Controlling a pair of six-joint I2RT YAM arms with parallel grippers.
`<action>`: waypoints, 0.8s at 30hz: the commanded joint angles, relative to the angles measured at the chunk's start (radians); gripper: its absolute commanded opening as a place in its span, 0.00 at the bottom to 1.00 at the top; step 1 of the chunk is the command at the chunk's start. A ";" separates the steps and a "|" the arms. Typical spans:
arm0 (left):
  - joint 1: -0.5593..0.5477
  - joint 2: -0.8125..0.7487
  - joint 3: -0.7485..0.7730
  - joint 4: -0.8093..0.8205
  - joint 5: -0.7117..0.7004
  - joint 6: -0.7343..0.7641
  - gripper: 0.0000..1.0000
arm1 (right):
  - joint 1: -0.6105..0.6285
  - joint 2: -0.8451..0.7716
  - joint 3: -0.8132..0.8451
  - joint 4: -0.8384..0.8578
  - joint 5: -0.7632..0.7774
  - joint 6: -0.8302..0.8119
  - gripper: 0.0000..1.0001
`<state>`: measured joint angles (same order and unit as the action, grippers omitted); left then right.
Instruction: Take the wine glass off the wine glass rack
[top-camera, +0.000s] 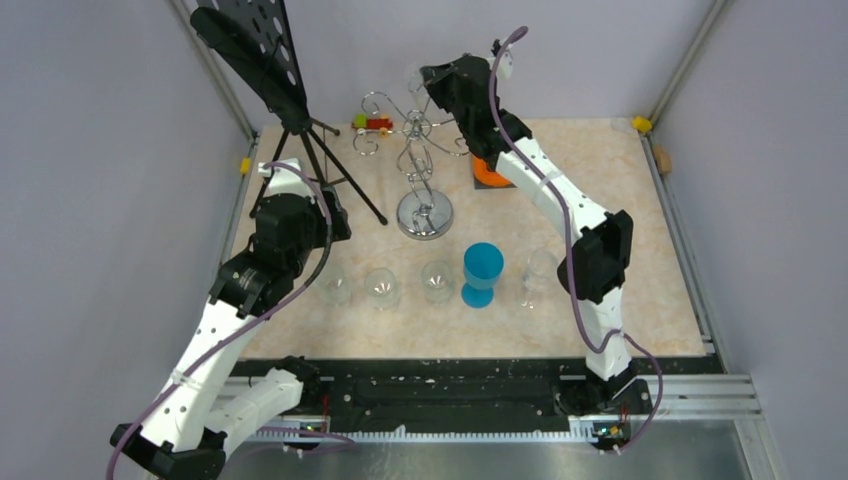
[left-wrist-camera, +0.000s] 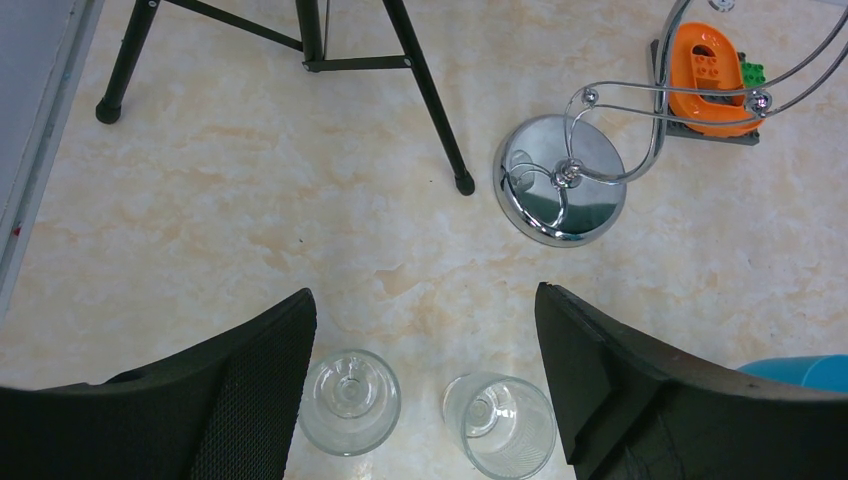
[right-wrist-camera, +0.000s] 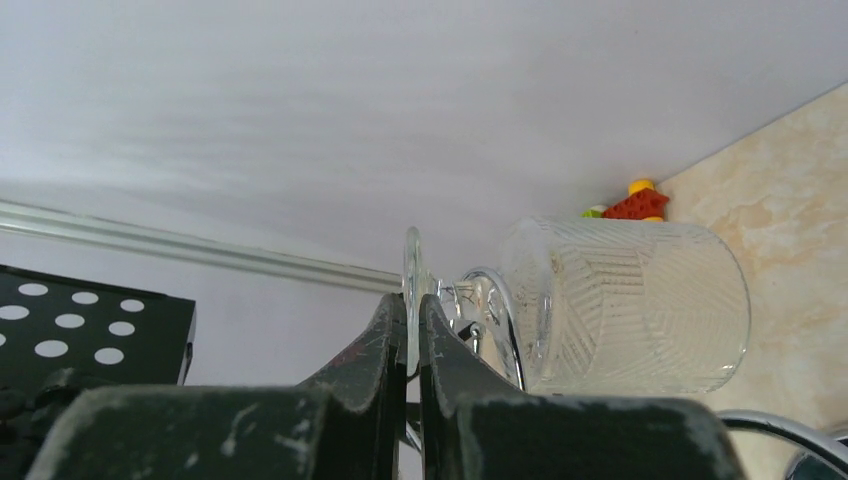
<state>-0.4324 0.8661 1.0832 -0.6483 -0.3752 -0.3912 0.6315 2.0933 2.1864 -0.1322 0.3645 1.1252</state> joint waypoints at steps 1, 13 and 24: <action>0.006 -0.018 -0.009 0.044 -0.006 0.003 0.84 | -0.006 -0.040 0.127 0.015 0.034 0.013 0.00; 0.009 -0.016 -0.011 0.045 -0.006 0.002 0.84 | -0.009 -0.035 0.138 -0.060 0.033 0.024 0.00; 0.012 -0.015 -0.014 0.047 -0.004 0.001 0.83 | -0.007 -0.115 0.003 -0.036 -0.062 0.114 0.00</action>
<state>-0.4259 0.8658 1.0767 -0.6430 -0.3752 -0.3912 0.6193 2.0853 2.2089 -0.2485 0.3614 1.1915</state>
